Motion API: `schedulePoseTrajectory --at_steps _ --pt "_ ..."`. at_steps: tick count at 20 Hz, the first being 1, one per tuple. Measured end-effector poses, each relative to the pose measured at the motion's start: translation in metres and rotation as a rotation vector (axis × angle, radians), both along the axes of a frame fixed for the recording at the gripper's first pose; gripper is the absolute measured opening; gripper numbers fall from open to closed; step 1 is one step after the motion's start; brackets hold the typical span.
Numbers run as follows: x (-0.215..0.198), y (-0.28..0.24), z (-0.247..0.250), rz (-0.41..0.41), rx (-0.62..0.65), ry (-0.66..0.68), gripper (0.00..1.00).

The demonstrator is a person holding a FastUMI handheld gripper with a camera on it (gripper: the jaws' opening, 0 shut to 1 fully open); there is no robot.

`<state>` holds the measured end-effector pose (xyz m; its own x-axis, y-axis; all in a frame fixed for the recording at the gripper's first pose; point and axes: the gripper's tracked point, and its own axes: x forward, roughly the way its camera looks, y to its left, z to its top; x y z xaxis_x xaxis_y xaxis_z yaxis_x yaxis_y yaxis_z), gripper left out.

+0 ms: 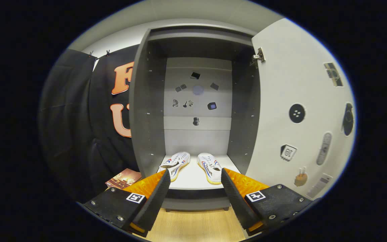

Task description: Open the shoe cabinet door, grab the shoes and put them into the shoe cabinet, then close the shoe cabinet door.

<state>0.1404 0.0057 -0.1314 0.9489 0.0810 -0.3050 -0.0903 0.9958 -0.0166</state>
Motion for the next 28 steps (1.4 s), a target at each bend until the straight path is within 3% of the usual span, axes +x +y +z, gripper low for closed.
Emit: schedulePoseTrajectory --at_steps 6,9,13,18,22,28 --pt "-0.108 -0.066 0.035 -0.083 -0.007 -0.055 0.94" --pt "-0.142 -0.126 0.04 -0.176 -0.053 -0.072 0.94" --pt "-0.175 -0.2 0.041 -0.31 -0.06 -0.078 0.95" --pt "-0.186 -0.268 0.022 -0.395 -0.067 -0.046 0.95" --pt "-0.171 -0.295 0.001 -0.388 -0.05 -0.009 0.95" --pt "-0.147 -0.28 -0.017 -0.286 -0.008 0.011 0.95"
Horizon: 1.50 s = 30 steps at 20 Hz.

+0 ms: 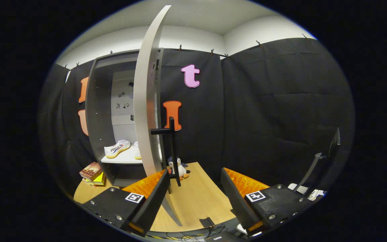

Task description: Open the shoe cabinet door, grab the shoes and put them into the shoe cabinet, then close the shoe cabinet door.

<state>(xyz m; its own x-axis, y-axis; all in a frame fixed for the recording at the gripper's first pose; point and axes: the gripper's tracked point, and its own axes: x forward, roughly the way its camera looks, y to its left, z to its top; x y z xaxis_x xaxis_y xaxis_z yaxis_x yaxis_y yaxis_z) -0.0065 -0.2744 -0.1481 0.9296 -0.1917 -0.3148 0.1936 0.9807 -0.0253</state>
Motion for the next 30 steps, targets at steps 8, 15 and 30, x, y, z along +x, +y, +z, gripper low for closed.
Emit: schedulePoseTrajectory --at_steps 8,15,30 --pt "0.001 0.026 0.002 0.079 0.006 -0.016 0.89" --pt "-0.001 0.065 0.006 0.184 -0.001 -0.011 0.88" --pt "0.051 0.236 -0.003 0.333 0.13 -0.022 0.89"
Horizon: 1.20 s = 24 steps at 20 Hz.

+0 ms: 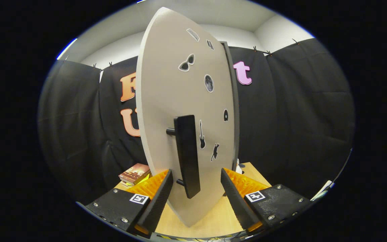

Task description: Open the shoe cabinet door, grab the shoes and put them into the shoe cabinet, then close the shoe cabinet door.

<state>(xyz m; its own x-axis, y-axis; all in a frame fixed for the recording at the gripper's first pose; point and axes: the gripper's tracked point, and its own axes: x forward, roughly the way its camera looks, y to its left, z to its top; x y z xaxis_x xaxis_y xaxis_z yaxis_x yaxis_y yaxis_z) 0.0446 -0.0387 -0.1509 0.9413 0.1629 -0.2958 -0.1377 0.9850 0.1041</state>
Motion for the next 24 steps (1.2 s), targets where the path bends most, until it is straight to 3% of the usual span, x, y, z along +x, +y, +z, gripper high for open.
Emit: schedulePoseTrajectory --at_steps 4,9,15,24 --pt "0.036 0.074 -0.01 0.065 0.041 0.003 0.91" --pt "0.092 0.119 -0.016 0.037 -0.016 -0.033 0.92" --pt "0.127 0.132 -0.024 0.026 0.021 -0.025 0.92" --pt "0.134 0.132 -0.023 0.011 -0.025 0.013 0.92"
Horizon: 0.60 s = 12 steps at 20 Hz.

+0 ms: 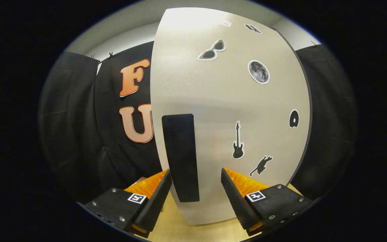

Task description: Open the shoe cabinet door, grab the shoes and put them into the shoe cabinet, then close the shoe cabinet door.

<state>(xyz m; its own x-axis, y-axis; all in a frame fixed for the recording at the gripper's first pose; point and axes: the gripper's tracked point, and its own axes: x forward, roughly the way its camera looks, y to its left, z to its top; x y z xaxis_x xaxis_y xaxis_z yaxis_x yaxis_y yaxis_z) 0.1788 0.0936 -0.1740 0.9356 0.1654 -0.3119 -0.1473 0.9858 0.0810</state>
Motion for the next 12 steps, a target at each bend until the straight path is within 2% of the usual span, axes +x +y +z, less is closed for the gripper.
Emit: schedulePoseTrajectory --at_steps 3,10,12 --pt "-0.007 0.002 0.02 0.014 -0.002 0.018 0.93" --pt "-0.055 -0.028 0.12 0.044 -0.091 -0.1 0.93" --pt "-0.068 -0.043 0.145 0.032 -0.11 -0.132 0.93"
